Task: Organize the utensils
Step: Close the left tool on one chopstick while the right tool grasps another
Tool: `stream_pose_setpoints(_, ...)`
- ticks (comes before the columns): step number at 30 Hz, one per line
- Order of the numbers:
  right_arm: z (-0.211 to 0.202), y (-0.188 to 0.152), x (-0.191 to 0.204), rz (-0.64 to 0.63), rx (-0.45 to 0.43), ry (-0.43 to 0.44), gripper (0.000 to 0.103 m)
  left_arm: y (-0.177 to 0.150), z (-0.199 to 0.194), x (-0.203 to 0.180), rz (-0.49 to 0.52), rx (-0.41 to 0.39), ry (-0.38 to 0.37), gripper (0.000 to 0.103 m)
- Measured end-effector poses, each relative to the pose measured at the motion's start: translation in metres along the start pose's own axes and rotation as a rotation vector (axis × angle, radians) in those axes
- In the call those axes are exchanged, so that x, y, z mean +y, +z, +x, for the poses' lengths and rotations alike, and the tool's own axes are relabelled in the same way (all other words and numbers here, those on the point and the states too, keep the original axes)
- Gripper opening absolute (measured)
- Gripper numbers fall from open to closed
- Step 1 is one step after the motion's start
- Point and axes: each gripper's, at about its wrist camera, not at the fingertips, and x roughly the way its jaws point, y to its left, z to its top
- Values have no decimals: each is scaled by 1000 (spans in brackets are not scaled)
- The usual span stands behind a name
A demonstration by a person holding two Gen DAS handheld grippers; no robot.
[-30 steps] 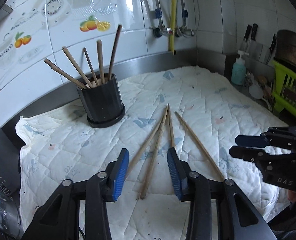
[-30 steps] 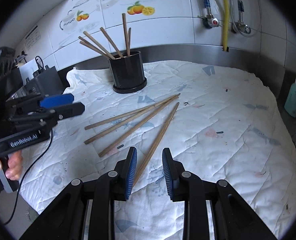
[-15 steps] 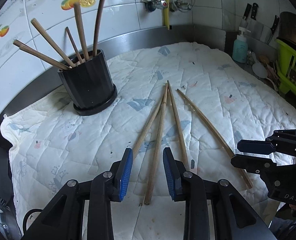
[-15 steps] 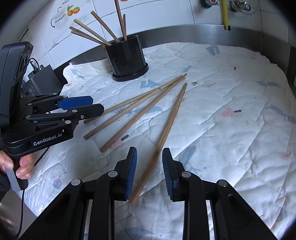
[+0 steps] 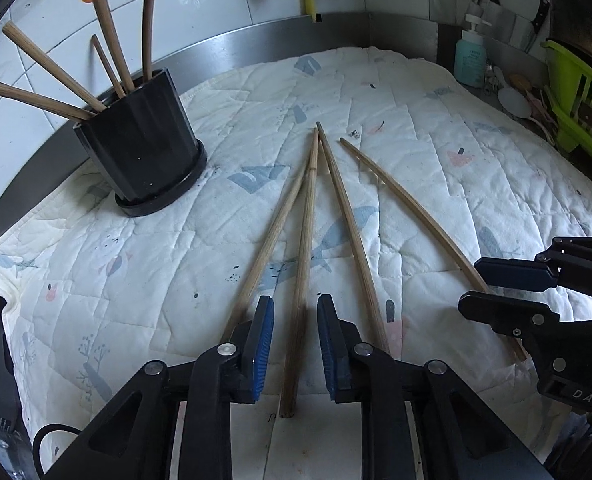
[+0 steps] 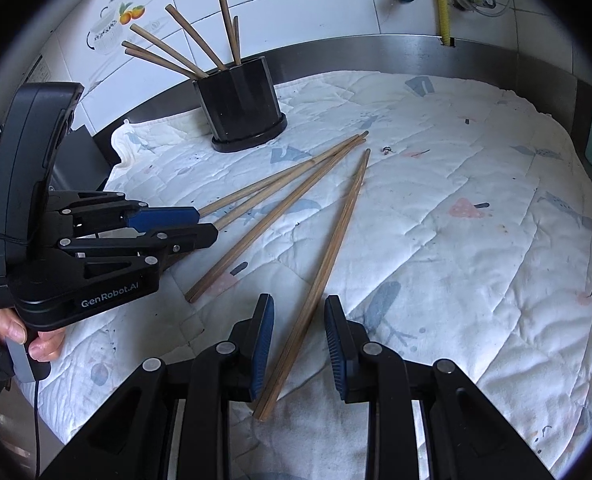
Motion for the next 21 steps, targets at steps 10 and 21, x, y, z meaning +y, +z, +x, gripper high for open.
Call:
stream_pose_setpoints(10,0,2,1,-60,0,-58,14,4,10,6,-17,23,-35,23)
stream_pose_setpoints(21,-18,9,-11,-66,-50,-93,10,10,7,-3,-5,-1,-2,7)
